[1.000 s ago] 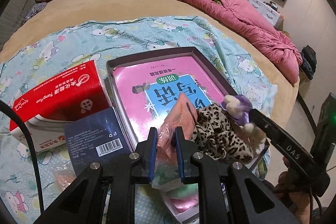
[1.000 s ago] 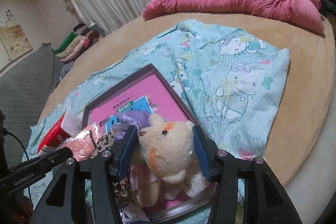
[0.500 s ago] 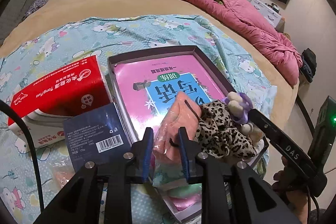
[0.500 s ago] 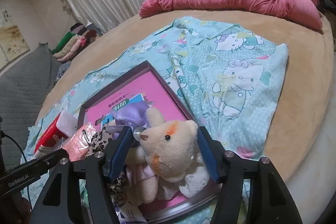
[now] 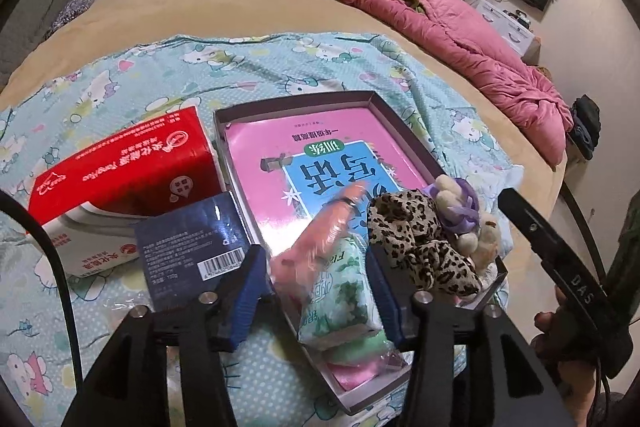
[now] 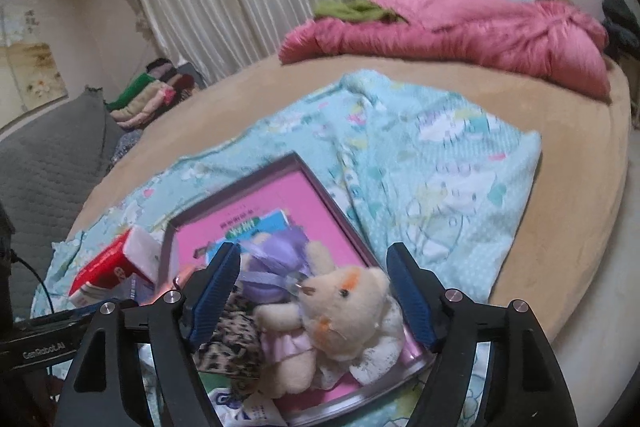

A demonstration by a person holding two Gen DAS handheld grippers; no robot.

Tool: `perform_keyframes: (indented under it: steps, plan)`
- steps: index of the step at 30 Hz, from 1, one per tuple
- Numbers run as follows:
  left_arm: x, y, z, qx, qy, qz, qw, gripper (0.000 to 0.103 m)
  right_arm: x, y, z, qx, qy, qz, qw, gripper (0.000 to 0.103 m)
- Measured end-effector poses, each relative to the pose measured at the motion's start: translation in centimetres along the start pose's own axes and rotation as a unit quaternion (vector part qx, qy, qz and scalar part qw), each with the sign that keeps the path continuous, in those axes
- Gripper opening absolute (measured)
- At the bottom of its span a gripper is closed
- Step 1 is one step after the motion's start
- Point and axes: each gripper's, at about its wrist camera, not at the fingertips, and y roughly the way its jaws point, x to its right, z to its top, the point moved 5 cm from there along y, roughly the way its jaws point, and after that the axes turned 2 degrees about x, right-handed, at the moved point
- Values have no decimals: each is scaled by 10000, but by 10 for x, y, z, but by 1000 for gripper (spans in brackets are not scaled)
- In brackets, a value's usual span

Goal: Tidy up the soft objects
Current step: 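Lower the bear and pink bag onto the pink book and open both tools, then move both open tools back toward the tissue pack and clear bag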

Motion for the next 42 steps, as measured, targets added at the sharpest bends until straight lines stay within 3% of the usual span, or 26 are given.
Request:
perform_keyframes:
  steps: [13,21,32,42]
  plan:
    - [-13,-41,-3,315,68,175,9993,57,-45,-22,-1,35,-391,385,9985,77]
    - [-51,-72,-7,521,-162,385,9978,60,-91,-37,-10,-95,-655,813,9945,77]
    - [-120,-102,-23,654,-748,612,9932,61,-167,-50,-49,-535,-1254,1476,9796,77]
    - [-149,-112,-37,593,-959,584,9919,61,-210,-53,-83,-936,-1773,1826,9625,78]
